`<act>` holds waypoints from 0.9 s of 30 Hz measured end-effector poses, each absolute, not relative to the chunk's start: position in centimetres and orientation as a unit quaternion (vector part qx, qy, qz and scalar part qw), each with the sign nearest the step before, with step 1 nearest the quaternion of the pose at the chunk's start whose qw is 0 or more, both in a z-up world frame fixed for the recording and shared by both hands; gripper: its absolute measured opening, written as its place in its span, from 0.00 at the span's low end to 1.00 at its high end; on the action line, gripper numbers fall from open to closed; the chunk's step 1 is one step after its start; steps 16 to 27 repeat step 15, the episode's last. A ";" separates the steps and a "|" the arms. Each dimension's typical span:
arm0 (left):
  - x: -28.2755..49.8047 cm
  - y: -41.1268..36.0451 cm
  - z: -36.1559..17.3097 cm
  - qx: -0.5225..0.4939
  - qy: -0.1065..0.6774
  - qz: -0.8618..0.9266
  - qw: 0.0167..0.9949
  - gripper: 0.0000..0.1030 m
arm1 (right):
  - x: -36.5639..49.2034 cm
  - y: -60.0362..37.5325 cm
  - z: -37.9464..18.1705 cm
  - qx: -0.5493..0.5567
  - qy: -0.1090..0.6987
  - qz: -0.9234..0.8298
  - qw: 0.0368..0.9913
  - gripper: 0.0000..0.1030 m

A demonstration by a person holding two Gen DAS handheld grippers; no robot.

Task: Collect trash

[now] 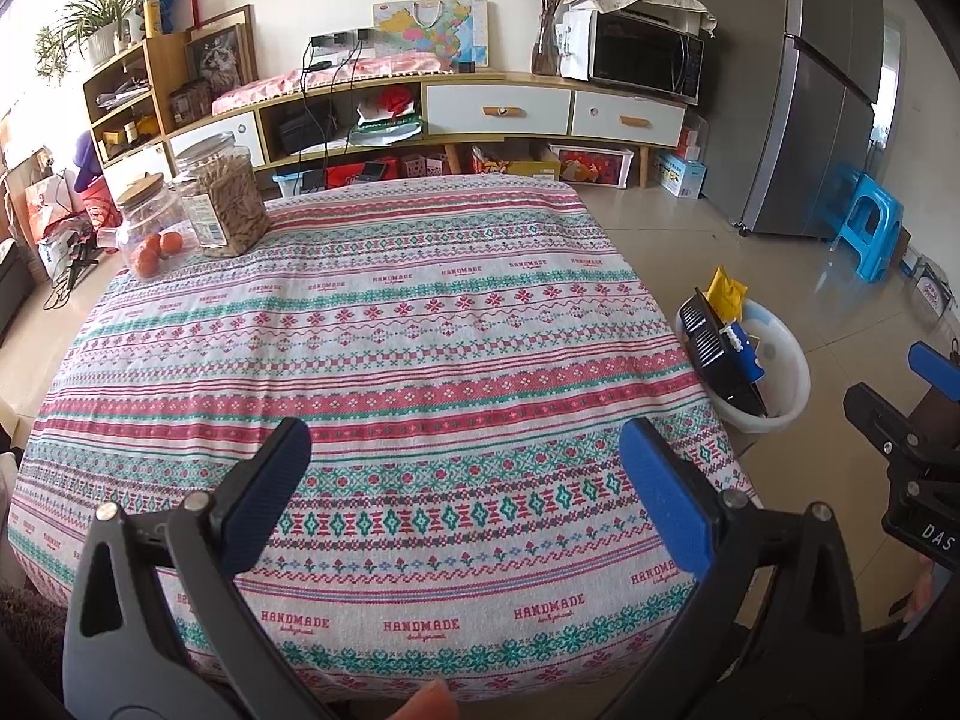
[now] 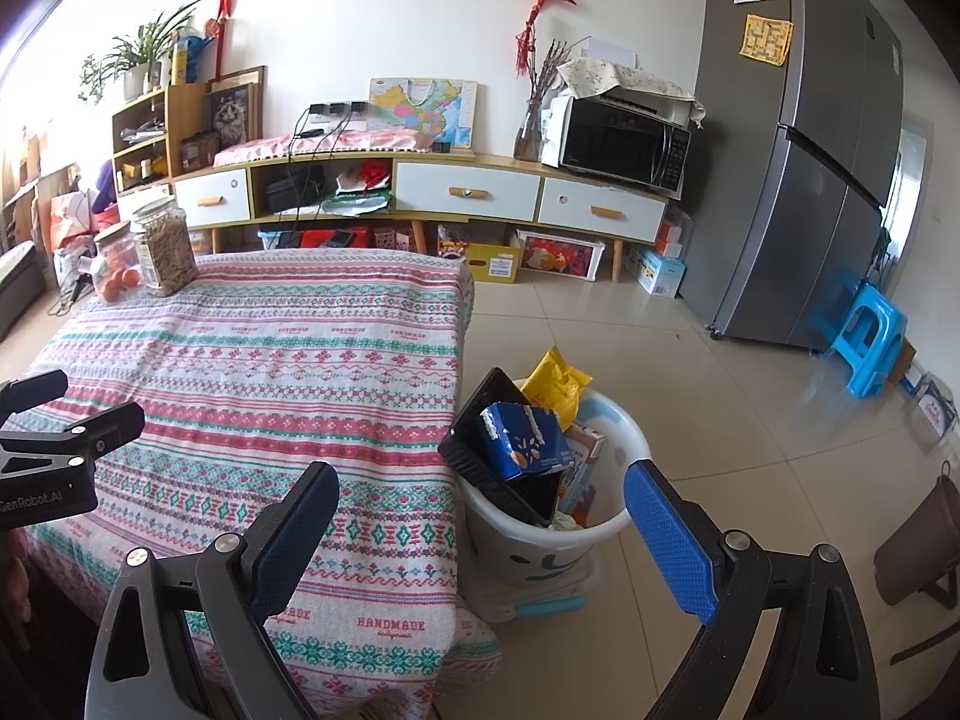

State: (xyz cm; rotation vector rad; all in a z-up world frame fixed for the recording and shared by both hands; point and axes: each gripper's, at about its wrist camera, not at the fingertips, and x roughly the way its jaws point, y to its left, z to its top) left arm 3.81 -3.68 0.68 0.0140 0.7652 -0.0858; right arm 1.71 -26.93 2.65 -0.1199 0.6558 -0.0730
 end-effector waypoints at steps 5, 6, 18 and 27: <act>3.8 -3.8 0.6 0.005 0.378 -0.046 0.925 0.99 | 1.7 -26.7 2.6 -0.060 0.322 -0.033 0.944 0.95; 3.8 -3.8 0.6 0.005 0.378 -0.046 0.925 0.99 | 1.7 -26.6 2.5 -0.060 0.323 -0.031 0.944 0.95; 4.1 -4.4 0.4 0.001 0.394 -0.060 0.917 0.99 | 2.4 -25.7 2.3 -0.061 0.338 -0.013 0.939 0.95; 4.1 -4.4 0.4 0.001 0.394 -0.060 0.917 0.99 | 2.4 -25.7 2.3 -0.061 0.338 -0.013 0.939 0.95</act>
